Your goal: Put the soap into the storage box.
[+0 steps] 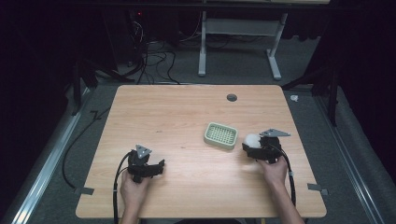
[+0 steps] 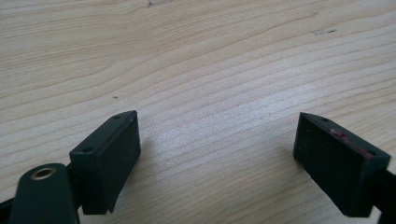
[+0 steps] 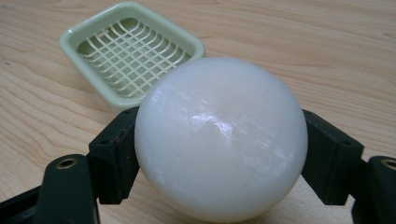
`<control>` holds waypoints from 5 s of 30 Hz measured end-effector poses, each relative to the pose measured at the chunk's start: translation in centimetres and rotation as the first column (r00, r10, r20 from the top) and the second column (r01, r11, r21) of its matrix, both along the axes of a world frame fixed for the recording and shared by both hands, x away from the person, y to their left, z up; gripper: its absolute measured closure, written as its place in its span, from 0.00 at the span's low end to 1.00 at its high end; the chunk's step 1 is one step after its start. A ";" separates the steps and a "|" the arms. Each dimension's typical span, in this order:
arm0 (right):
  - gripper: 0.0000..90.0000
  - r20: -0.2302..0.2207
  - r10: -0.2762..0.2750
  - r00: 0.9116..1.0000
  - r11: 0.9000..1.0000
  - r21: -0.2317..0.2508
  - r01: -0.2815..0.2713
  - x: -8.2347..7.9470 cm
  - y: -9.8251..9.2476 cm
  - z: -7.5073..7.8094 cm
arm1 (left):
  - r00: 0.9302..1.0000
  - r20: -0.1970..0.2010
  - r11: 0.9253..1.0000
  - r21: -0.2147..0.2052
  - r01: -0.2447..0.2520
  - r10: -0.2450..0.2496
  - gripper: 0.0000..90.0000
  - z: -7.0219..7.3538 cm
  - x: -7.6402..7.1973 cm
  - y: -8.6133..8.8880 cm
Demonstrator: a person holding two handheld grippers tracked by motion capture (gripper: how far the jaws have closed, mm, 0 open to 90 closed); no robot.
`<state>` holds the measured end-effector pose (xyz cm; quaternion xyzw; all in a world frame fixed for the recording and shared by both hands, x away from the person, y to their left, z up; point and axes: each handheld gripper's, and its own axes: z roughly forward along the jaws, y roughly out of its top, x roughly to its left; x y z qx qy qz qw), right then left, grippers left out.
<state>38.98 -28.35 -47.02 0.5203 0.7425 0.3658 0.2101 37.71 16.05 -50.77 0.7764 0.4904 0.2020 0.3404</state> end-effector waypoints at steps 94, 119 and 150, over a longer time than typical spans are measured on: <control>0.27 -0.054 0.188 0.981 0.980 -0.051 -0.191 7.0 7.7 0.6 | 1.000 -0.001 1.000 -0.001 0.000 0.000 0.17 0.0 0.0 0.0; 0.27 -0.090 0.178 0.980 0.980 -0.073 -0.185 7.9 7.7 -0.9 | 1.000 -0.001 1.000 -0.001 0.000 0.000 0.17 0.0 0.0 0.0; 0.26 0.015 0.166 0.986 0.986 0.017 -0.167 6.6 5.8 2.1 | 1.000 -0.001 1.000 -0.001 0.001 -0.001 0.17 0.0 0.0 0.0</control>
